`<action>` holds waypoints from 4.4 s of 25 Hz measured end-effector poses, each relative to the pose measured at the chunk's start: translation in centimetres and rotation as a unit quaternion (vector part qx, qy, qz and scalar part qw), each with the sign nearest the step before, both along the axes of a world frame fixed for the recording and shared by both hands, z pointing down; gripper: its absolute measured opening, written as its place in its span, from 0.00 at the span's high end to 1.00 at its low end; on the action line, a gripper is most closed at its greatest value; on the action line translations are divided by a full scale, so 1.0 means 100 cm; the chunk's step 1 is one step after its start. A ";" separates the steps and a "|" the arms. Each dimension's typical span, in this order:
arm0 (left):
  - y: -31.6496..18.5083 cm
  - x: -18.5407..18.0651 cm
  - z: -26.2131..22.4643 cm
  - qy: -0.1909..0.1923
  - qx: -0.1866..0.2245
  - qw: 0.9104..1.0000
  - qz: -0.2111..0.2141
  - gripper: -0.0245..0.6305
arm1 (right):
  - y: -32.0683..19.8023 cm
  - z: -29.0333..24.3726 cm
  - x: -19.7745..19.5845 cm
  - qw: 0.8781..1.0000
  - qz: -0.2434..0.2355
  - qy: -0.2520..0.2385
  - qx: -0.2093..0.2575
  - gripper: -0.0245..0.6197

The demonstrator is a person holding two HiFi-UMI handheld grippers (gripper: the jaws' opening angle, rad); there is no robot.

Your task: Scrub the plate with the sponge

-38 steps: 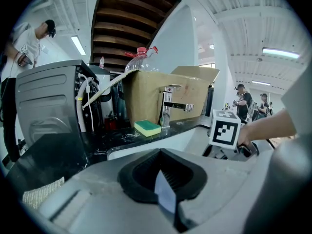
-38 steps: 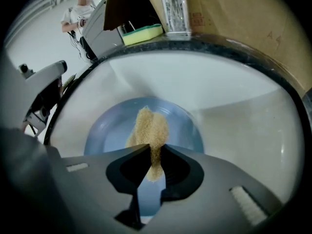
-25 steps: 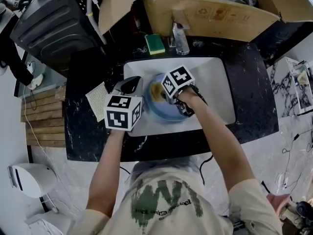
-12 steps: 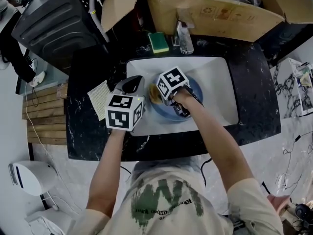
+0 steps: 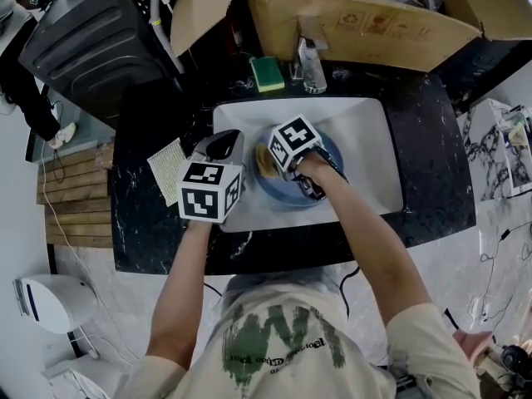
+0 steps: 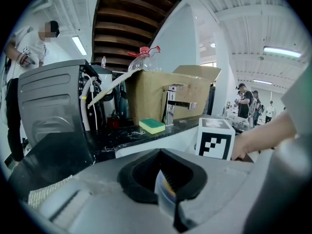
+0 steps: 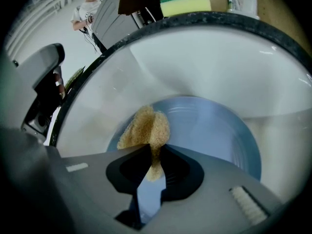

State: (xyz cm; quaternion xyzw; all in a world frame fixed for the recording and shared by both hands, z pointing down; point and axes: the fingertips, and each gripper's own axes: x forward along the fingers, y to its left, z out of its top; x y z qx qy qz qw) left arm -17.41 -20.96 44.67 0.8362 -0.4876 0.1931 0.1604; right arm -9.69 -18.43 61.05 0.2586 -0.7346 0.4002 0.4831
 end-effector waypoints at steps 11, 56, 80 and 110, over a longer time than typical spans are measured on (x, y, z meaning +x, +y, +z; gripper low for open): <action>-0.001 0.007 0.001 0.003 -0.001 1.000 0.006 0.96 | 0.000 0.002 0.034 1.000 0.013 0.023 -0.004 0.87; 0.007 0.027 0.004 0.002 -0.022 0.997 -0.073 0.96 | -0.002 0.008 0.135 0.993 -0.059 0.097 -0.010 0.86; 0.025 -0.004 -0.003 -0.003 -0.017 0.993 -0.113 0.96 | -0.008 -0.026 0.016 0.996 -0.055 -0.063 -0.015 0.87; 0.045 -0.025 0.001 -0.009 -0.023 0.992 -0.122 0.96 | 0.009 -0.003 -0.021 0.995 -0.053 -0.074 -0.031 0.87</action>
